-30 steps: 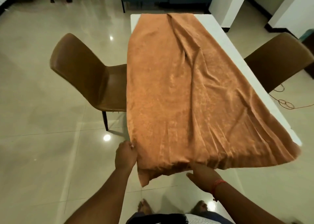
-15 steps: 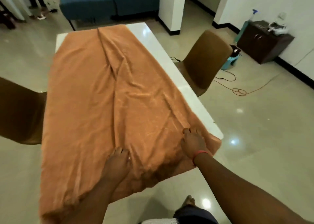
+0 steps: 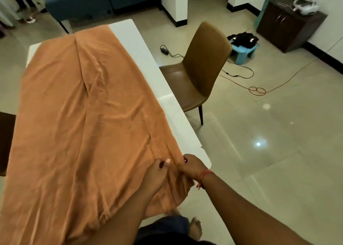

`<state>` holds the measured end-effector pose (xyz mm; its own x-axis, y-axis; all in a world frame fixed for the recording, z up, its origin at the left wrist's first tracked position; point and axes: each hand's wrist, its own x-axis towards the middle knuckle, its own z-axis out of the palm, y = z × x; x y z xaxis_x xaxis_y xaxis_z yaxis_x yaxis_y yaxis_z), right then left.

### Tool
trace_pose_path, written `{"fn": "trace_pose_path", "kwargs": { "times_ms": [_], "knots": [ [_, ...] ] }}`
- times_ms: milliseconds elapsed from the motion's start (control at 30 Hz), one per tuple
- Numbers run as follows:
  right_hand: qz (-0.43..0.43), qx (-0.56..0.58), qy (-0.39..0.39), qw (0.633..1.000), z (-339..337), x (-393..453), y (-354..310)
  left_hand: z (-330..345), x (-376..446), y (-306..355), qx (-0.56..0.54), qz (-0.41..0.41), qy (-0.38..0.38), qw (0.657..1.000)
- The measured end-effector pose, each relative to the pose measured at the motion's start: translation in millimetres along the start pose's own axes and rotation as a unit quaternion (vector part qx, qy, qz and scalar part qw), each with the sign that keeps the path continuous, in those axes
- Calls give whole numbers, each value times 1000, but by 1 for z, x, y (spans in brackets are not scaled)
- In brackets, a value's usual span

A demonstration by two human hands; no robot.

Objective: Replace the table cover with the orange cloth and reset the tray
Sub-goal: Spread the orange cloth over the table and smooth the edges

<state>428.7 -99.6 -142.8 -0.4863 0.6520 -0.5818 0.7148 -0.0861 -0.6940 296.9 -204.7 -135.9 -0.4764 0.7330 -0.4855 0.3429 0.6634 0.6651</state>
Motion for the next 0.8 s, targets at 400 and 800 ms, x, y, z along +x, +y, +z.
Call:
{"fn": "trace_pose_path", "kwargs": {
  "times_ms": [400, 800],
  "knots": [
    [72, 298, -84, 948, -78, 34, -11, 26, 46, 93, -218, -81, -46, 971],
    [16, 181, -276, 944, -121, 131, -51, 73, 29, 138, -101, -140, 7, 985]
  ]
}}
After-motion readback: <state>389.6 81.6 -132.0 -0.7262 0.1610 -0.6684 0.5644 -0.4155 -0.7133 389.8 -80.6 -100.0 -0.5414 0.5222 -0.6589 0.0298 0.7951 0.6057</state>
